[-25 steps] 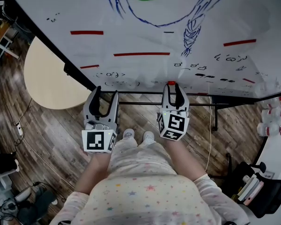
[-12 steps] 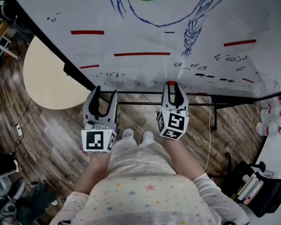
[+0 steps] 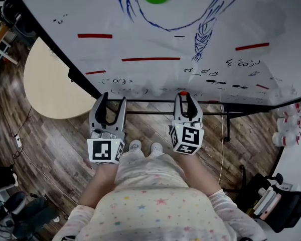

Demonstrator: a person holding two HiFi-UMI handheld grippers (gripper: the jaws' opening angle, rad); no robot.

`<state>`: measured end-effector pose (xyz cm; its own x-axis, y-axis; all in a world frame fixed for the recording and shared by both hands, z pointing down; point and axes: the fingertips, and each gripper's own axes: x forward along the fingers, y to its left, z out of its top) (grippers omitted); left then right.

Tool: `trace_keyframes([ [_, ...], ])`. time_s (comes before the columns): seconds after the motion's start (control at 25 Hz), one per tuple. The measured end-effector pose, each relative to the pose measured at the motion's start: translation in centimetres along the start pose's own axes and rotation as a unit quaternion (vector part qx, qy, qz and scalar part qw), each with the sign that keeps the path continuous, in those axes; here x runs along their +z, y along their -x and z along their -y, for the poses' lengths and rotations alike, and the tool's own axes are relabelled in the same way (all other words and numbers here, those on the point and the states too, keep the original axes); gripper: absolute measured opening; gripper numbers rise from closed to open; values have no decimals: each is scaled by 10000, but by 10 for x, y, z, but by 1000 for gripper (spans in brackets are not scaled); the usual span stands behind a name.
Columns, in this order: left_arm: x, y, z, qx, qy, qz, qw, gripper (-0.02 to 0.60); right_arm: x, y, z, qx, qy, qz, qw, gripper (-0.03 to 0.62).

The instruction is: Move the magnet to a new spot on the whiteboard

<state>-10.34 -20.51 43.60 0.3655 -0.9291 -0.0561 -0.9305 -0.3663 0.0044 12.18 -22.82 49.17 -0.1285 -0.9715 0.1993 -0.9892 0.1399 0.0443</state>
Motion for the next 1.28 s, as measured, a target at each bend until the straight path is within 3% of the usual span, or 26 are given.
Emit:
trace_keyframes([
  [0.28, 6, 2, 2, -70, 13, 52, 10000, 202, 8, 9, -9, 571, 213, -262, 9978, 123],
  [0.68, 25, 4, 10, -248, -21, 211, 9995, 190, 60, 23, -16, 998, 861, -110, 9912, 123],
  [0.92, 50, -1, 9, -267, -136, 328, 9990, 116, 100, 31, -14, 1264, 981, -28, 9871, 123],
  [1.28, 107, -11, 9, -291, -495, 747, 9955, 73, 155, 48, -13, 1608, 1249, 1, 9790, 123],
])
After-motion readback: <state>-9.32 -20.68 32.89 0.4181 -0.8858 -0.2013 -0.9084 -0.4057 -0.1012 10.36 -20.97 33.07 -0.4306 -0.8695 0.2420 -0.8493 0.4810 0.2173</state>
